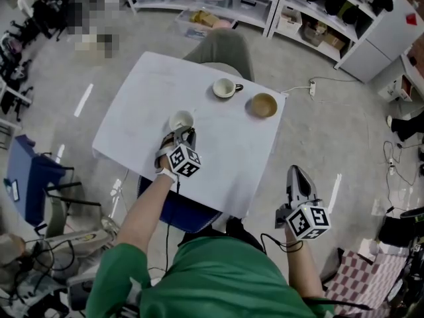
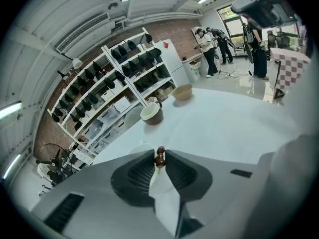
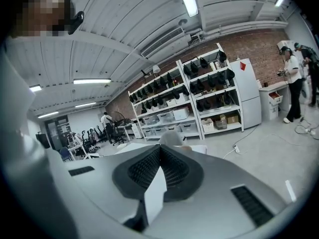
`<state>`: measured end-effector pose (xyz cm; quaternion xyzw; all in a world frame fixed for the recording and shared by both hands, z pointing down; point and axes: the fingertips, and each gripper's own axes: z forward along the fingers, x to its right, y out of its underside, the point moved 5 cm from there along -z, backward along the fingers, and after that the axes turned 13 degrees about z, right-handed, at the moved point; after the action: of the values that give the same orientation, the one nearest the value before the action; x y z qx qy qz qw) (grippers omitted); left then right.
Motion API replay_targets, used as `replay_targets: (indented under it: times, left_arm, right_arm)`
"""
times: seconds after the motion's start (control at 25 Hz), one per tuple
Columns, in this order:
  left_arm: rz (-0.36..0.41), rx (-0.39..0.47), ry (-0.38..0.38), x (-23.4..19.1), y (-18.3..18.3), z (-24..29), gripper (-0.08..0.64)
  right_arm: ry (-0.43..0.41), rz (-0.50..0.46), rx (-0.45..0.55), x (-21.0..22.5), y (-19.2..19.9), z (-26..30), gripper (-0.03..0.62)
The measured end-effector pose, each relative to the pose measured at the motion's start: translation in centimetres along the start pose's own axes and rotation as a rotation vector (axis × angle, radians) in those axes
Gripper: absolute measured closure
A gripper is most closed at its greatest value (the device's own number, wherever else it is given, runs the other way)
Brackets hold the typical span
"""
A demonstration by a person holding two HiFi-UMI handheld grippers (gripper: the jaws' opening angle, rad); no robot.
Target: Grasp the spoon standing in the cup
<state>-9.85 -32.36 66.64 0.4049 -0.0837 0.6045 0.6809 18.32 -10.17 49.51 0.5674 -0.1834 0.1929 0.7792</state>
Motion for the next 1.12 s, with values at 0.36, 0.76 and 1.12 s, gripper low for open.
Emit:
replay_targets:
  times: [0.36, 0.76, 1.12]
  left_arm:
    - [-0.019, 0.019, -0.034, -1.3, 0.0, -1.9, 0.499]
    - [-0.112, 0.116, -0.101, -4.3, -0.5, -5.7, 0.502]
    - [-0.267, 0.257, -0.174, -6.6, -1.5, -11.6, 0.502]
  right_arm:
    - [-0.027, -0.001, -0.005, -0.9, 0.0, 0.4, 0.571]
    - [-0.082, -0.002, -0.019, -2.7, 0.9, 1.7, 0.571]
    - [-0.138, -0.022, -0.043, -5.1, 1.1, 3.0, 0.571]
